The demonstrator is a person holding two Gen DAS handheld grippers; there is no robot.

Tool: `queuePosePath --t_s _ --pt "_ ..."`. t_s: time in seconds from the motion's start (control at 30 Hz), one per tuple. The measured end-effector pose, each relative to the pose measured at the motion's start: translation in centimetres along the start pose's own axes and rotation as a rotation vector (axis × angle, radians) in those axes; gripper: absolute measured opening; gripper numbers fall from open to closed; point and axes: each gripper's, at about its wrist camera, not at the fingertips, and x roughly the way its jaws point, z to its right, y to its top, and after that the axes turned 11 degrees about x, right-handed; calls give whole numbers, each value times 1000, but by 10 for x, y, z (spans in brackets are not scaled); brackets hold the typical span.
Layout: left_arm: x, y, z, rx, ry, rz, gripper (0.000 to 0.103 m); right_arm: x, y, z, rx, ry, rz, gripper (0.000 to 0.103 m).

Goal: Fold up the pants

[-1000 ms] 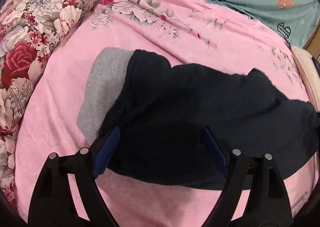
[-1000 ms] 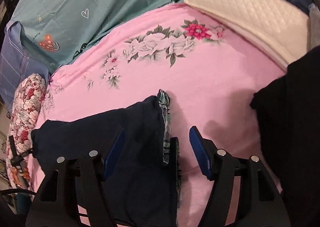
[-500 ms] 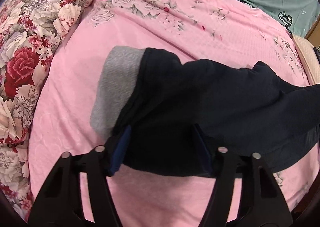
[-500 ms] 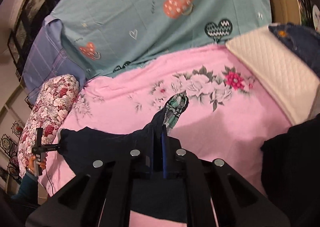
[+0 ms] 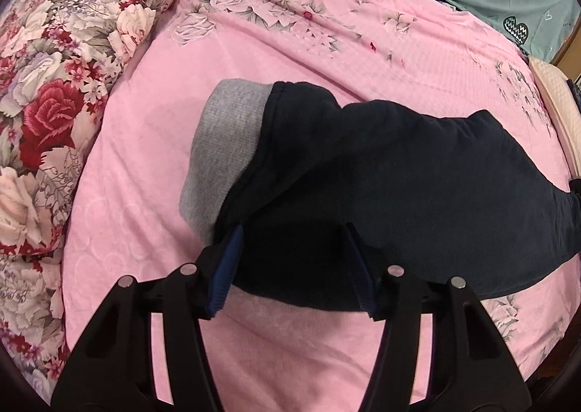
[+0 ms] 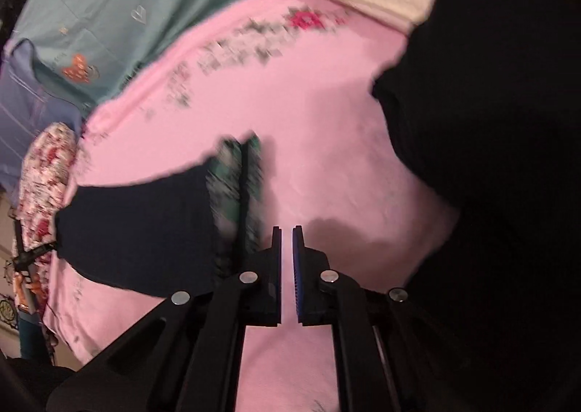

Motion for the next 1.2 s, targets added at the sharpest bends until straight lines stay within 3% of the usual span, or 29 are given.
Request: queuePosePath --t_s 0.03,0.07,0.13,0.23,0.33,0.37,0.43,0.53,0.6,0.63,0.7,0.73,0.83,0.87,0.93,1.03,1.2 --pt "-6 -1 3 -2 10 15 73 -2 7 -11 -19 37 24 27" --pt "-11 -2 5 2 25 39 78 -2 12 -19 -30 46 37 60" --pt "-22 -4 15 25 48 94 82 9 20 -44 -104 44 60 77" --pt "-19 -7 25 42 64 91 85 30 20 -58 -168 5 35 75" --pt "2 -11 27 28 90 28 85 65 11 -67 -239 -48 -63 10" --pt "6 -13 27 21 87 22 85 71 10 -65 -244 -64 -82 7" --pt "7 -14 28 19 87 32 86 65 10 -65 -276 -86 -52 7" --pt "7 -14 28 33 93 29 87 51 20 -49 -222 -85 -35 7" --pt "8 -14 29 45 99 24 87 57 16 -41 -254 -196 -58 12" --pt "6 -14 29 46 99 24 87 57 17 -38 -235 -197 -61 19" --pt "-1 -14 30 42 98 34 87 47 26 -44 -221 -168 -25 19" --pt "-7 -14 30 43 93 53 87 40 32 -56 -235 -131 6 26" --pt "-22 -10 32 48 80 130 87 37 47 -121 -353 21 30 64" --pt "-23 -9 33 47 76 146 88 42 48 -147 -408 64 26 65" --pt "-14 -9 35 56 76 136 89 66 43 -207 -543 206 -47 66" --pt "15 -17 38 86 123 42 91 116 23 -280 -709 361 -193 67" --pt "-11 -23 28 76 85 112 90 206 -13 -348 -932 408 -408 67"
